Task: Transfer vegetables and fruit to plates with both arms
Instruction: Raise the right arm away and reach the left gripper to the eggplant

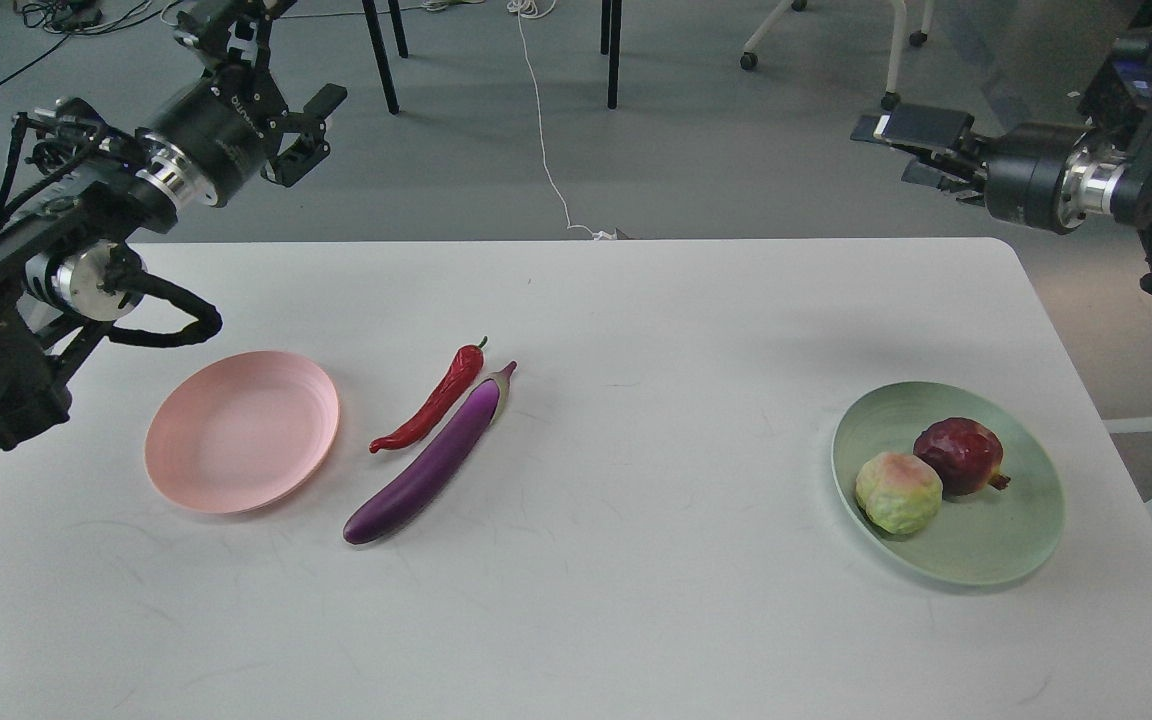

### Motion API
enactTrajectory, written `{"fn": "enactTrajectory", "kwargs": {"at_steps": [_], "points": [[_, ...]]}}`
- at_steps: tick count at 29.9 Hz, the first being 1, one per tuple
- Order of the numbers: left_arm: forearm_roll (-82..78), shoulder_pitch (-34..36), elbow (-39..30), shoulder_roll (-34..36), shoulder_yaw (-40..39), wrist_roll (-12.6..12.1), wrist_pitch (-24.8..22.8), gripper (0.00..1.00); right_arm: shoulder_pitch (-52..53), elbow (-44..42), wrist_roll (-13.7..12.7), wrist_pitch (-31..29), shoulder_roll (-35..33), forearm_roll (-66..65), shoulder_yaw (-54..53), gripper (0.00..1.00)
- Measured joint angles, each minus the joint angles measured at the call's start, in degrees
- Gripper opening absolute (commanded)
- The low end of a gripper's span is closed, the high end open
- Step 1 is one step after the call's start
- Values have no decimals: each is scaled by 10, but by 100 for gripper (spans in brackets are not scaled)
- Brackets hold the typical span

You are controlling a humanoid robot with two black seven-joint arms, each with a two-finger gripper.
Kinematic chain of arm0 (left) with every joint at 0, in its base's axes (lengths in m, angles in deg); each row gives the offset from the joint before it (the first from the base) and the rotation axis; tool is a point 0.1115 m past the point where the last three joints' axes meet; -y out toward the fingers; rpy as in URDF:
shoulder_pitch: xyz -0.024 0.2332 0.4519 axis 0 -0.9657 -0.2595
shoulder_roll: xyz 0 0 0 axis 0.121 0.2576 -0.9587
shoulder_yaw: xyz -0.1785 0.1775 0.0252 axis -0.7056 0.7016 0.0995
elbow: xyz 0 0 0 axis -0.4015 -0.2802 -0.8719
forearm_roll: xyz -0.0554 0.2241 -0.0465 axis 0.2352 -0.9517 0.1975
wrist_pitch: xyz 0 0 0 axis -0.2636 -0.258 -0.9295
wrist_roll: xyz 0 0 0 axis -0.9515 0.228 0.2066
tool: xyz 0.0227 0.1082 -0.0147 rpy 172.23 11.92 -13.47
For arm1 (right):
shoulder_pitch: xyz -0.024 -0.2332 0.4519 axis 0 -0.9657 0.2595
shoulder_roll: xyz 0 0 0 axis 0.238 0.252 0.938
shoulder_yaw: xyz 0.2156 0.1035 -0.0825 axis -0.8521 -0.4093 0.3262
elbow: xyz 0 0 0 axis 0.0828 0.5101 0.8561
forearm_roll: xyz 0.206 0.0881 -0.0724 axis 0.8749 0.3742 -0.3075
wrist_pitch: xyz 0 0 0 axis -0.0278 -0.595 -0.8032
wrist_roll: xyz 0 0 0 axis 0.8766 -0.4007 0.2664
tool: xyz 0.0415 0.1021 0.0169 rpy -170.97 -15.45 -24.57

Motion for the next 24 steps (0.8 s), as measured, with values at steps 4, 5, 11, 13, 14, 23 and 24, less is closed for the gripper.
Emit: {"fn": "enactTrajectory", "kwargs": {"at_steps": [4,5,11,13,14,23,24], "points": [[-169,-4,-82,27,7,-5,12,98,-66,-1,0,1,1,54,-109,99],[-211,-5,-106,36,16,-9,16,98,-78,-1,0,1,1,76,-125,99],[-410,-5,-262,89,85,-34,60,97,-124,-6,1,4,0,249,-169,99],[-481,-5,-293,96,104,-36,63,94,-132,-12,2,4,-3,309,-171,99],[-524,-6,-303,97,116,-36,65,92,-136,-15,2,4,-4,338,-172,99],[-882,-27,-303,67,237,-44,118,91,-170,-94,2,-6,21,509,-174,99],[-897,-29,-293,59,242,-45,119,91,-176,-97,3,-9,25,521,-176,99]]}}
